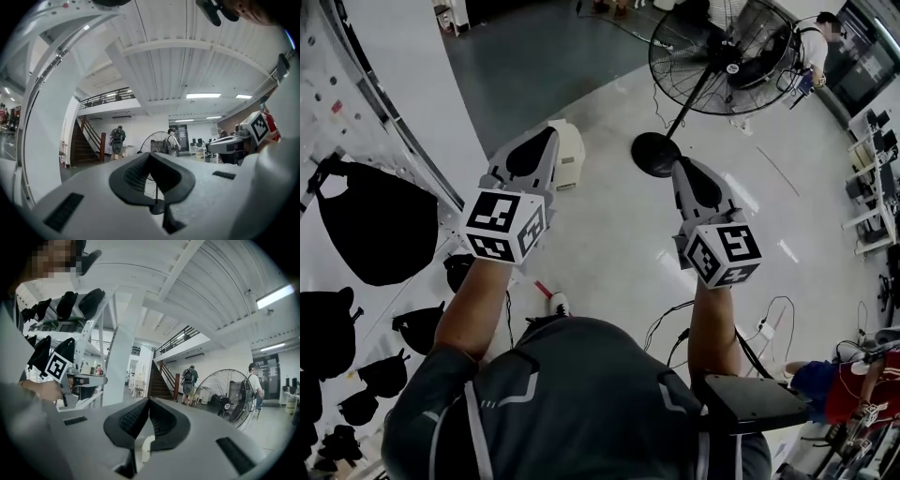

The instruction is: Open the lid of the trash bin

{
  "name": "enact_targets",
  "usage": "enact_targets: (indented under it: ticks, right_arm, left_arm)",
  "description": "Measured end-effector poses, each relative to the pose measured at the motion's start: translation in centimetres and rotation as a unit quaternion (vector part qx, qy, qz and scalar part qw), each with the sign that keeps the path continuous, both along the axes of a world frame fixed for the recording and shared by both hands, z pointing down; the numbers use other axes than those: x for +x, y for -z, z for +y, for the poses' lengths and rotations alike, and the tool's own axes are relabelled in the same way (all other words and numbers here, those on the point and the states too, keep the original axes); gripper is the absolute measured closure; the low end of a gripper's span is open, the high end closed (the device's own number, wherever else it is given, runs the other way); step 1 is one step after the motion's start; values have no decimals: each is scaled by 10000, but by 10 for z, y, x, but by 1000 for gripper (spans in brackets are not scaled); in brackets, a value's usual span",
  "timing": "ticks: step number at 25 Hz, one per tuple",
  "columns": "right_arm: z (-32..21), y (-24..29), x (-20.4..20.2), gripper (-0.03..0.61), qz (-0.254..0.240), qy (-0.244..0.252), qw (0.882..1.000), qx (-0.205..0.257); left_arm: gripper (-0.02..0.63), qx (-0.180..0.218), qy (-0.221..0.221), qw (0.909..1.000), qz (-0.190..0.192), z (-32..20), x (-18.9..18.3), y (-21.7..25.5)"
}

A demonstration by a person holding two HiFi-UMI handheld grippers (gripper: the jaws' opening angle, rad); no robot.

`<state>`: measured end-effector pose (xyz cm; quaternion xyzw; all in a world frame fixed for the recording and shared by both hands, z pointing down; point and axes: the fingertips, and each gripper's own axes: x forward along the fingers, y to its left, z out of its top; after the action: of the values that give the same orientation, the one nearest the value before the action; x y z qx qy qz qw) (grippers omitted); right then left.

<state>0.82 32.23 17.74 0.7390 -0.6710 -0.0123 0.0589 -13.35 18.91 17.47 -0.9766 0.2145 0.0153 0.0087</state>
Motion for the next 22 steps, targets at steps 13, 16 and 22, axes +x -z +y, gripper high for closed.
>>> enact_targets:
  ticks: [13,16,22]
  right_arm:
    - [-109,-10,4,552,-80,221,9997,-111]
    - [-125,-14,6,552,-101,330,9994,-96]
    - [-169,-24,16,552,-217,676,9975,-21]
  left_arm:
    - [604,-295,-96,9994,173,-66,4,-8]
    - [604,-372,-152,9991,101,-70,6,-22]
    - [604,-360,293,9989,-2,-102,6,-30]
